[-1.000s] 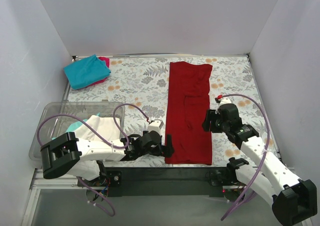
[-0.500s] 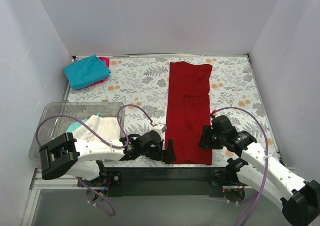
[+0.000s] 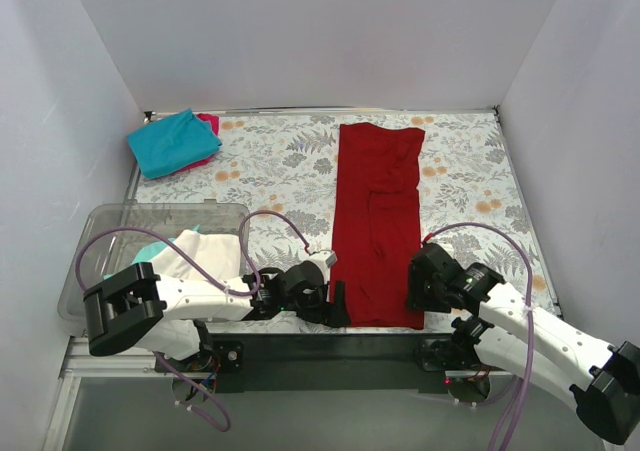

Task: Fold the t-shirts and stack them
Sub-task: Fold the tshirt

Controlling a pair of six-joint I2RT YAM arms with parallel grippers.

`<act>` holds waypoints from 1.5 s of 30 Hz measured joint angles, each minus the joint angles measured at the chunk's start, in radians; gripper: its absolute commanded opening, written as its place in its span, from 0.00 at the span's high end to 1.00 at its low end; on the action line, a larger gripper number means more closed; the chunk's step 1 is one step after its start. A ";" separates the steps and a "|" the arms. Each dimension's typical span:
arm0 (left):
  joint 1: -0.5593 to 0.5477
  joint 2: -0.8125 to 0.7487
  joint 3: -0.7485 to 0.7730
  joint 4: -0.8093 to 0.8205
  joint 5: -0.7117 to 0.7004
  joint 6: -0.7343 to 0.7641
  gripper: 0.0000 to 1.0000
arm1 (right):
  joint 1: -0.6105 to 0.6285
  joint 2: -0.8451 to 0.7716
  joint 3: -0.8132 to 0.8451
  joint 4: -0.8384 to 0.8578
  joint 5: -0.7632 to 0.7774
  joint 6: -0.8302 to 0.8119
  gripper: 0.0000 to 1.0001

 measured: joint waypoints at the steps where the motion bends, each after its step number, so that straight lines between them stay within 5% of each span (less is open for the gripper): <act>1: 0.000 0.004 0.000 0.002 0.003 -0.003 0.36 | 0.012 0.011 0.000 -0.005 0.008 0.012 0.53; 14: 0.000 0.051 -0.001 0.060 0.023 -0.035 0.44 | 0.118 0.116 0.020 -0.055 0.041 0.123 0.54; 18: 0.000 0.066 -0.003 0.076 0.011 -0.045 0.54 | 0.195 0.135 0.023 -0.060 0.022 0.175 0.54; 35: -0.028 0.021 -0.009 -0.006 -0.108 -0.095 0.52 | 0.302 0.217 0.042 -0.083 0.020 0.254 0.54; 41: -0.029 0.032 0.003 -0.034 -0.126 -0.099 0.69 | 0.303 0.198 0.042 -0.086 0.022 0.256 0.63; 45: -0.032 0.040 0.009 -0.059 -0.142 -0.097 0.77 | 0.303 0.198 0.042 -0.086 0.023 0.256 0.79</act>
